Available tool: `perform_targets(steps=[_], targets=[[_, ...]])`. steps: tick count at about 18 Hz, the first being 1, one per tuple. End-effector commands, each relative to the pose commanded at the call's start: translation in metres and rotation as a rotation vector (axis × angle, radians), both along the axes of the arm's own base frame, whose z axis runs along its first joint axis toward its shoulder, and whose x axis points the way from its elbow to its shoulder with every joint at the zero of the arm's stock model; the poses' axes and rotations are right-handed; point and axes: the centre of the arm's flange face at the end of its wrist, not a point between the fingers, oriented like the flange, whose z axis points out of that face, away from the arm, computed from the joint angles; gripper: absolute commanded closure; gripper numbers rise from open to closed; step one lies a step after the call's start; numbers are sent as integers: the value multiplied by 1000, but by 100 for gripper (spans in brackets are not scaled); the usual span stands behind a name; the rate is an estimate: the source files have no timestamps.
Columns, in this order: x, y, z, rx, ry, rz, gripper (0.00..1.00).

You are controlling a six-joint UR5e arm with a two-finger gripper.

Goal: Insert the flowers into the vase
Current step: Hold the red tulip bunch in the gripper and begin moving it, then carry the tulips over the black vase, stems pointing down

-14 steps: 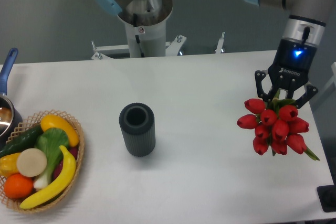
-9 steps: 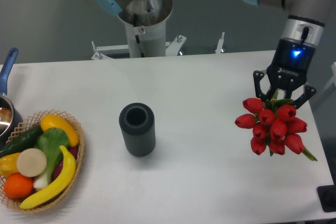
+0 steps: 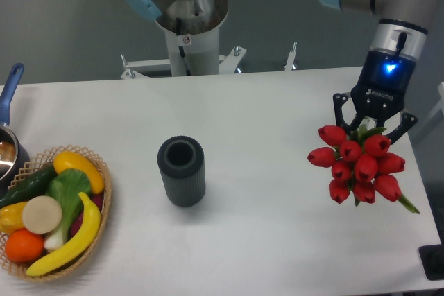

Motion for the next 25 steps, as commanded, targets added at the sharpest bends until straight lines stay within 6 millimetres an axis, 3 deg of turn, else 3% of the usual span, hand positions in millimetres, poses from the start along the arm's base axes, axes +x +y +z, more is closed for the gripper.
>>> perform_targets(steps=[3, 6, 12, 17, 21, 25], targets=[[14, 31, -11, 38, 6, -67, 65], [42, 63, -14, 116, 17, -181, 65], [81, 83, -19, 304, -24, -328, 65], [119, 73, 0, 424, -57, -379, 65], [164, 53, 21, 569, -111, -421, 65], [199, 38, 19, 648, -172, -439, 65]])
